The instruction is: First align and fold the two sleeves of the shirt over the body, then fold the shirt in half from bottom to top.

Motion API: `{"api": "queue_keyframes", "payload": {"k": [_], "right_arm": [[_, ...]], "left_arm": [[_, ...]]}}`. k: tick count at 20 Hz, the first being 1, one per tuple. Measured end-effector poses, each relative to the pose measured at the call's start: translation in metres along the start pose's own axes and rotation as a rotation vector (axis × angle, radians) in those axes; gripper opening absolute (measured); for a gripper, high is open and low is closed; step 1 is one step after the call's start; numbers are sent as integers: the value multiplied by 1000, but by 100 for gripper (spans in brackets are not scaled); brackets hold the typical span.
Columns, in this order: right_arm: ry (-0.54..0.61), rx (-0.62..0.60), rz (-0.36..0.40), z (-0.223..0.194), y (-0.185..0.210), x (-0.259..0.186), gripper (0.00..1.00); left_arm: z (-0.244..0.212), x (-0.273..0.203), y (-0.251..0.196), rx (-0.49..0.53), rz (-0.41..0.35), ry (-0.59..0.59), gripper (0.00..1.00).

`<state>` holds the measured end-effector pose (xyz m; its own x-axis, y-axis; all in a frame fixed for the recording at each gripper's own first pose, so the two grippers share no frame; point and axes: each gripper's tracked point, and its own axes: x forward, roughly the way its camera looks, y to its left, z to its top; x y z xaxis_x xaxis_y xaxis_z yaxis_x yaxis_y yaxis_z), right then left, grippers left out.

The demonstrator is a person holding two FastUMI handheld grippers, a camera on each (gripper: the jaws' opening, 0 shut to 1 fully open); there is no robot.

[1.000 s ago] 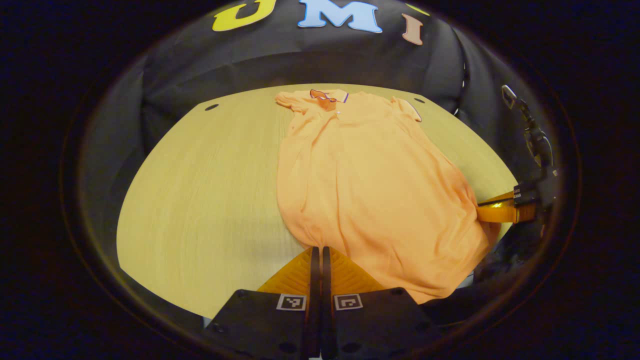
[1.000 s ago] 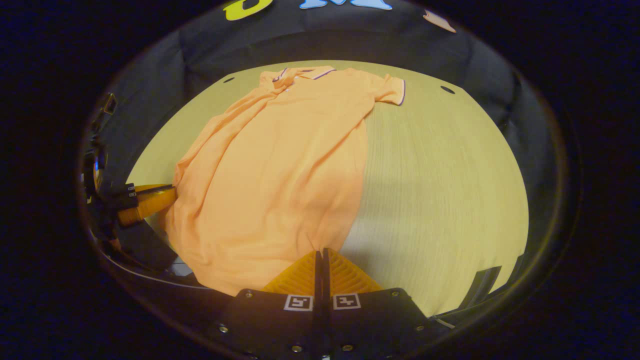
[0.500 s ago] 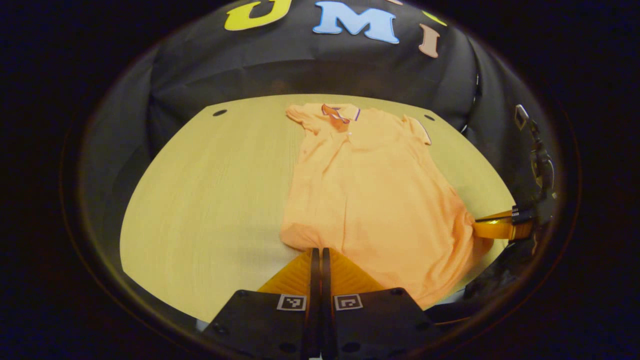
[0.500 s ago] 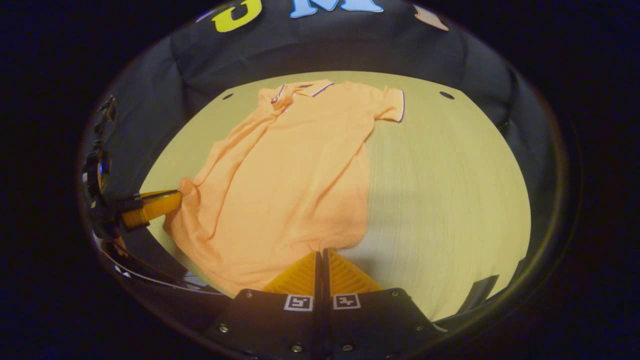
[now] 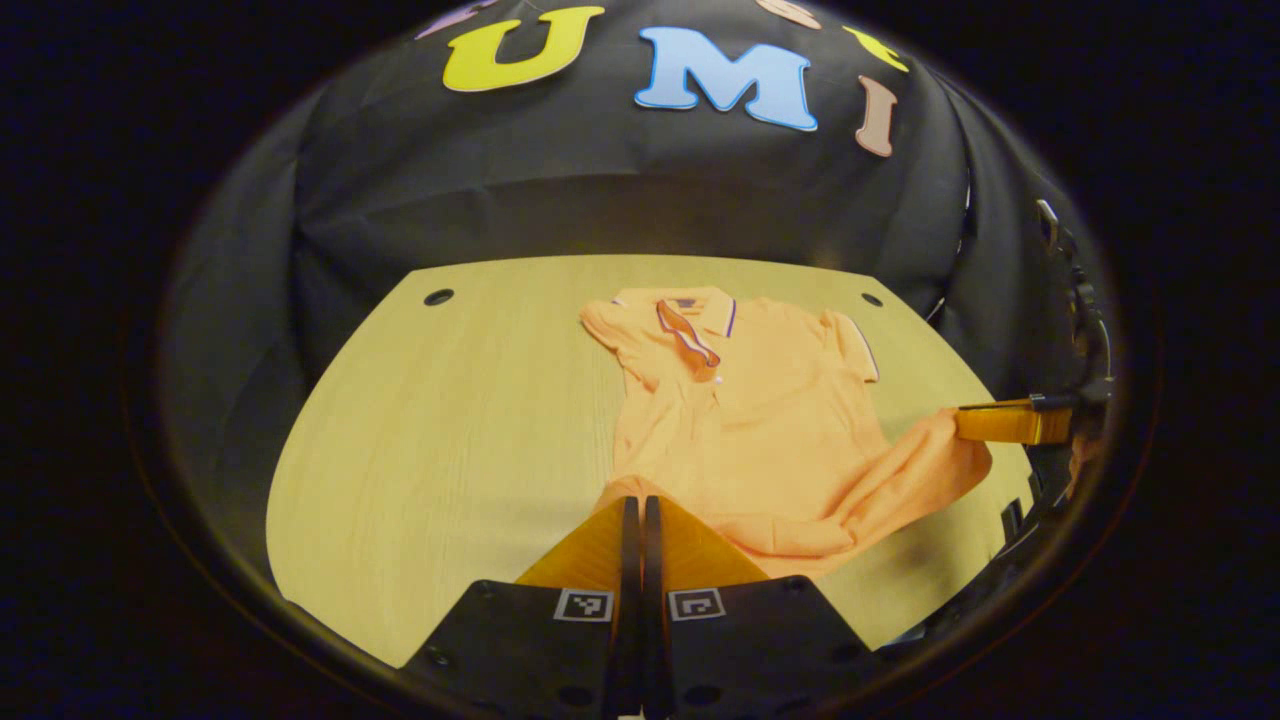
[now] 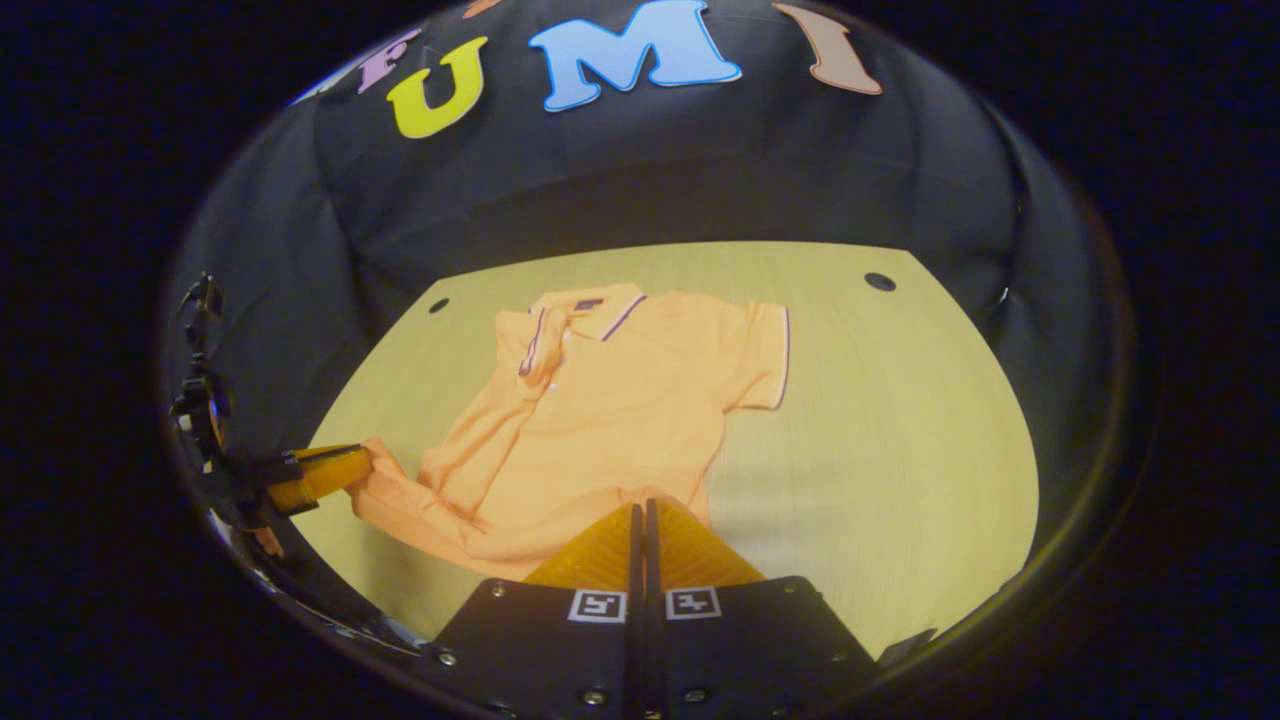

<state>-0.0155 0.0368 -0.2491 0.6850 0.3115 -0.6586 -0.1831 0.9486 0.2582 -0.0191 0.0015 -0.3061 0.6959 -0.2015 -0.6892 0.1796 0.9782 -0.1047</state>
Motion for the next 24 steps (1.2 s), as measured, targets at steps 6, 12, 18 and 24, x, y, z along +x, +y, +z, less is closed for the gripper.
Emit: {"api": "queue_keyframes", "payload": {"k": [6,12,18,24], "right_arm": [[-113,-18,11,94,-10,36,0],[-212,-3,29,185,-24,84,0],[-291,-17,41,244,-36,143,0],[-353,-24,35,273,-54,206,0]], "left_arm": [[98,50,14,-18,5,-112,7],[194,112,37,-39,6,-227,6],[257,173,57,-11,-6,-315,6],[280,238,61,48,-22,-377,6]]}}
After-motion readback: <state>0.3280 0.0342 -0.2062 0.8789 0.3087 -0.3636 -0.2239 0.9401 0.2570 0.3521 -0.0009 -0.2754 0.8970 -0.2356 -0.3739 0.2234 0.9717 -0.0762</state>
